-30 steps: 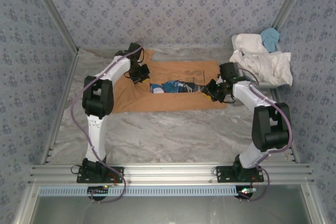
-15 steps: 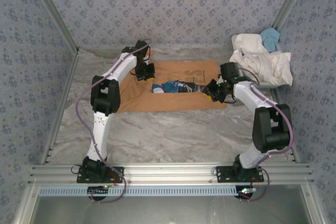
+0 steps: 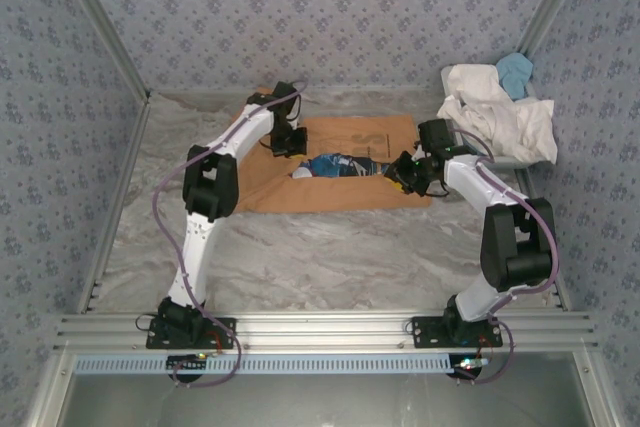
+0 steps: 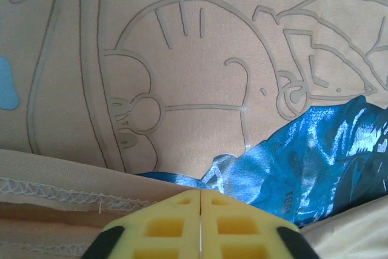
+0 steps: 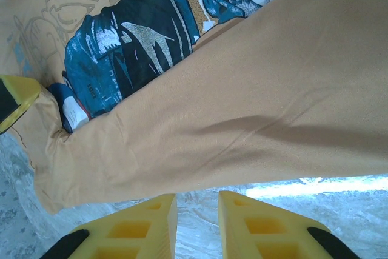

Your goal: Fold and stack the t-shirts

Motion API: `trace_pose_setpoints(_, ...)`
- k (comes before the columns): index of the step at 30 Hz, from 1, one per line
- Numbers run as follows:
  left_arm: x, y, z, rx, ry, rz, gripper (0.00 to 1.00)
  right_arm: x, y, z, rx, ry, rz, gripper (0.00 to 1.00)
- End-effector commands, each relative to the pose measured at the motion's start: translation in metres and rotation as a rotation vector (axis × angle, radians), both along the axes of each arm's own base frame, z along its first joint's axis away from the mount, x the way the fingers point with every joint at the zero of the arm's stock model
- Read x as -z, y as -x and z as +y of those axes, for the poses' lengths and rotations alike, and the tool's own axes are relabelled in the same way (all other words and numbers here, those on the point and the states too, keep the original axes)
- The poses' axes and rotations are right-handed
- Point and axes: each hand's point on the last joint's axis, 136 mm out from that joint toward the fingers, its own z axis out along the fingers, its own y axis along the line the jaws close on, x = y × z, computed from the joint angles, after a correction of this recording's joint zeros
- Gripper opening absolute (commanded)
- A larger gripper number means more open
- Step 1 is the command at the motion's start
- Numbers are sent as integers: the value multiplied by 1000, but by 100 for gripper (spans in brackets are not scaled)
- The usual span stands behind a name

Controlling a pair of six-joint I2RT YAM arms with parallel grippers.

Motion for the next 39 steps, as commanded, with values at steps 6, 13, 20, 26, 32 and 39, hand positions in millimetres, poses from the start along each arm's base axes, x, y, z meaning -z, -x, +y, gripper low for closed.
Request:
trace_pose_setpoints(6,-65,-17,21,-77,-100,-180,64,-18,3,10,-27,-38,-41,28)
trace_pose_setpoints(13,-56,-1,84,-377,46,-73,35,-27,-2,23,-54,-95,-108,27)
trace_pose_setpoints(20,-17,7,106,-469,133,45,18,-32,-16,58,-126,-163,-152,20)
trace_pose_setpoints(26,23,8,133,-526,75,104,14,-22,-22,104,-207,-179,-131,20)
trace_pose_setpoints(32,42,35,174,-601,-45,156,11,-25,-48,188,-303,-218,-173,23)
trace_pose_setpoints(39,11,36,168,-592,29,86,31,3,-81,240,-391,-111,-231,29)
